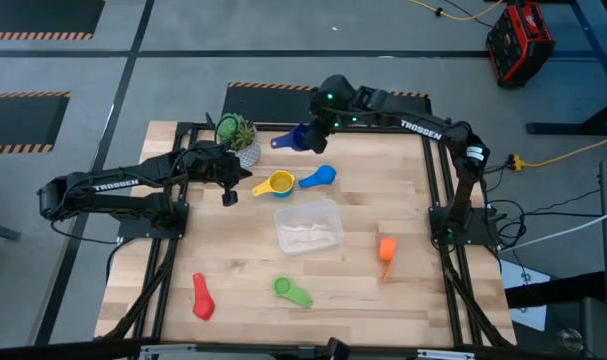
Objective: Nest measuring cups in basket
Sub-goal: Stack the dark blue measuring cup on top of the yellow measuring cup, then stack the orange measuring cup on top of the dark blue measuring cup
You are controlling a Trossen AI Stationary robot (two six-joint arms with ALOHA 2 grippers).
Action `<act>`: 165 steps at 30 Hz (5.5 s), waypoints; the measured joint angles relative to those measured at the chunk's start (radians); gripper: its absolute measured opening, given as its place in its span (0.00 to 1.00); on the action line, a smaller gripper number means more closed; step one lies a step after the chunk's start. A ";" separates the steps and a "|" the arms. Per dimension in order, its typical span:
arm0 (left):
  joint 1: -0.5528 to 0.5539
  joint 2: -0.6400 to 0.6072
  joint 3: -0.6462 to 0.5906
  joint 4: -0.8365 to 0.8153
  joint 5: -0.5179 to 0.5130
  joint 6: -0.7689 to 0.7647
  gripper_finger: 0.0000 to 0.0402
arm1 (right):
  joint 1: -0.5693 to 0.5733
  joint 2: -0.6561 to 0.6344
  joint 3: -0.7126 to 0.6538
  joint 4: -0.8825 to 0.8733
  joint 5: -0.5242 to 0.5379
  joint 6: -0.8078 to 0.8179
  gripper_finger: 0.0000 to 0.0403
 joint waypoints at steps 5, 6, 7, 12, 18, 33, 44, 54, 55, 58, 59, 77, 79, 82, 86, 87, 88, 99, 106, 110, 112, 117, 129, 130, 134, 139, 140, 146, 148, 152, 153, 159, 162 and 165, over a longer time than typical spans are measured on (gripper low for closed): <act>0.000 0.000 0.000 0.000 0.000 0.000 0.03 | 0.044 0.000 -0.001 0.066 0.000 0.010 0.04; 0.000 0.000 0.000 0.000 0.000 0.000 0.04 | 0.053 0.000 -0.001 0.079 0.000 0.024 0.04; 0.000 0.000 0.000 0.000 0.000 0.000 0.04 | 0.060 0.000 -0.002 0.093 0.000 0.026 0.04; 0.000 0.000 0.000 0.000 0.000 0.000 0.06 | 0.087 0.014 -0.009 0.135 0.000 0.027 0.04; 0.000 0.000 0.000 0.002 -0.001 0.000 0.05 | 0.096 0.090 -0.010 0.142 0.000 0.026 0.04; 0.000 0.000 0.000 0.001 0.000 0.000 0.03 | 0.098 0.237 -0.010 0.143 -0.053 0.079 0.04; 0.000 0.000 0.000 0.003 0.000 0.000 0.04 | 0.098 0.309 -0.010 0.137 -0.095 0.104 0.04; 0.000 0.000 0.000 0.001 0.000 0.000 0.00 | 0.098 0.316 -0.010 0.116 -0.069 0.106 0.04; 0.000 0.000 0.000 0.001 0.000 0.000 0.01 | 0.098 0.318 -0.010 0.114 -0.070 0.106 0.04; 0.000 0.000 0.000 0.001 0.000 0.000 0.03 | 0.100 0.327 -0.009 0.105 -0.069 0.112 0.04; 0.000 0.000 0.000 0.001 0.000 0.000 0.03 | 0.101 0.331 -0.009 0.106 -0.069 0.114 0.04; 0.000 0.000 0.000 0.001 0.000 0.000 0.00 | 0.103 0.349 -0.009 0.116 -0.069 0.102 0.10; 0.000 0.000 0.000 0.001 0.000 0.000 0.00 | 0.103 0.349 -0.009 0.120 -0.069 0.101 0.12; 0.000 0.000 0.000 0.001 0.000 0.000 0.02 | 0.103 0.349 -0.009 0.118 -0.069 0.101 0.13; 0.000 0.000 0.000 0.001 0.000 0.000 0.04 | 0.102 0.349 -0.009 0.119 -0.069 0.100 0.13; 0.000 0.000 0.000 0.001 0.000 0.000 0.04 | 0.102 0.349 -0.010 0.119 -0.069 0.101 0.13; 0.000 0.000 0.000 0.001 0.000 0.000 0.05 | 0.102 0.349 -0.009 0.119 -0.069 0.101 0.13; 0.000 0.000 0.000 0.001 0.000 0.000 0.02 | 0.102 0.349 -0.009 0.119 -0.069 0.101 0.13; 0.000 0.000 0.000 -0.002 0.000 -0.021 0.01 | 0.102 0.348 -0.009 0.119 -0.069 0.099 0.13; 0.000 0.000 0.000 -0.006 0.000 -0.103 0.03 | 0.102 0.348 -0.010 0.120 -0.069 0.099 0.13; 0.000 0.000 0.000 -0.006 -0.002 -0.100 0.04 | 0.102 0.348 -0.009 0.120 -0.069 0.099 0.13; 0.000 0.000 0.000 -0.006 -0.007 -0.098 0.07 | 0.102 0.348 -0.009 0.120 -0.069 0.099 0.13; 0.000 0.000 0.000 -0.006 -0.008 -0.098 0.05 | 0.102 0.348 -0.009 0.137 -0.078 0.198 0.13; 0.000 0.000 0.000 -0.006 -0.008 -0.098 0.05 | 0.102 0.348 -0.010 0.136 -0.078 0.210 0.13; 0.000 0.000 0.000 -0.006 -0.008 -0.098 0.03 | 0.102 0.348 -0.009 0.122 -0.085 0.202 0.15; 0.000 0.000 0.000 -0.006 -0.008 -0.098 0.01 | 0.102 0.347 -0.010 0.119 -0.085 0.203 0.15; 0.000 0.000 0.000 -0.006 -0.008 -0.098 0.01 | 0.102 0.347 -0.009 0.119 -0.085 0.204 0.15; 0.000 0.000 0.000 -0.006 -0.008 -0.098 0.01 | 0.102 0.347 -0.010 0.113 -0.120 0.208 0.15; 0.000 0.000 0.000 -0.006 -0.008 -0.098 0.02 | 0.100 0.347 -0.010 0.114 -0.129 0.208 0.15; 0.000 0.000 0.000 -0.006 -0.008 -0.098 0.04 | 0.098 0.347 -0.010 0.103 -0.133 0.211 0.16; 0.000 0.000 0.000 -0.006 -0.008 -0.098 0.05 | 0.098 0.347 -0.010 0.103 -0.133 0.208 0.17; 0.000 0.000 0.000 -0.006 -0.008 -0.098 0.07 | 0.089 0.347 -0.009 0.102 -0.117 0.205 0.41; 0.000 0.000 0.000 -0.006 -0.008 -0.098 0.08 | 0.089 0.347 -0.009 0.100 -0.086 0.202 0.55; 0.000 0.000 0.000 -0.006 -0.008 -0.097 0.07 | 0.086 0.347 -0.009 0.100 -0.086 0.203 0.62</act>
